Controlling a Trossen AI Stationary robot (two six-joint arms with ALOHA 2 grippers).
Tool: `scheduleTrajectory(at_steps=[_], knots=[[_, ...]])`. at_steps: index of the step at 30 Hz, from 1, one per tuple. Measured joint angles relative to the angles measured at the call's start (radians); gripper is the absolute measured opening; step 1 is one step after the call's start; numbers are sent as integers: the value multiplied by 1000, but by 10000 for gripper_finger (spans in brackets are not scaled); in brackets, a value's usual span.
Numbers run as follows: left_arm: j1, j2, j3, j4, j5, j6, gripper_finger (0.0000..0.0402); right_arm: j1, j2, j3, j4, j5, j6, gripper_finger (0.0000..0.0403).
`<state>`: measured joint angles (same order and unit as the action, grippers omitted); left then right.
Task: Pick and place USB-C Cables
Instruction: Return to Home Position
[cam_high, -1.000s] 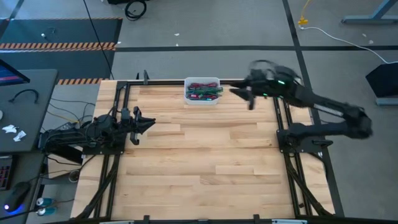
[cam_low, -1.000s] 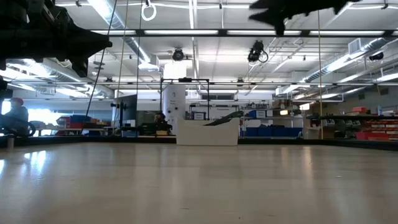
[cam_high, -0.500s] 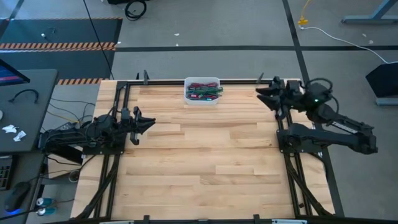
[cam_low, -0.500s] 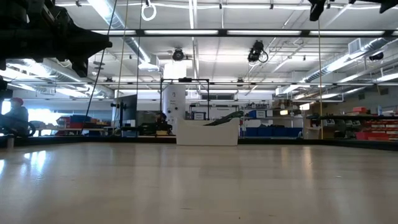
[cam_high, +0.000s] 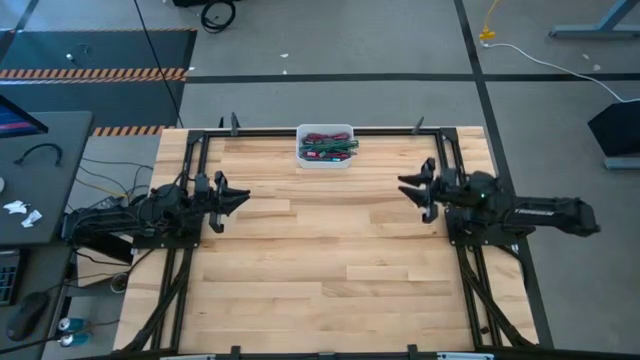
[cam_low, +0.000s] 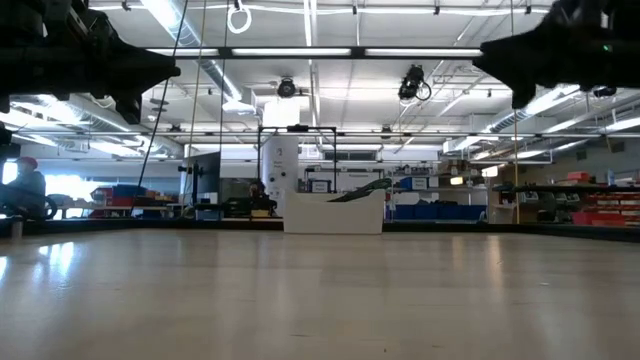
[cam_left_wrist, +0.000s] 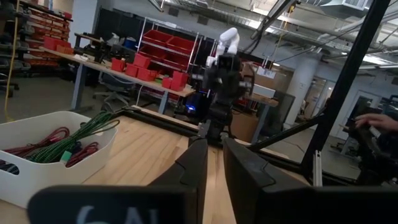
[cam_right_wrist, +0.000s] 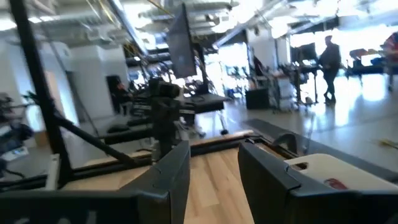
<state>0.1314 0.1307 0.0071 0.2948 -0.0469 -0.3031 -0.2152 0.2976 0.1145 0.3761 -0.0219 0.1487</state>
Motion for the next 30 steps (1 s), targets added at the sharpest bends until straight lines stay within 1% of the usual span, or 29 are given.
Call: scheduleTrajectory(at_steps=[2,4,11,17,24,30], knots=[[0,0,0,0,0,0,61,21,-67,-68,26,2,2,140],[0,0,0,0,0,0,62,32,-127,-108,17,2,15,140],[0,0,0,0,0,0,52,55,-299,-108,-274,4,8,140],[0,0,0,0,-1,0,54,95,-293,-108,-356,21,-38,140],[0,0,0,-1,-1,0,62,125,-293,-108,-347,22,-47,140],[0,0,0,-1,0,0,54,152,-283,-108,-349,22,-47,140]])
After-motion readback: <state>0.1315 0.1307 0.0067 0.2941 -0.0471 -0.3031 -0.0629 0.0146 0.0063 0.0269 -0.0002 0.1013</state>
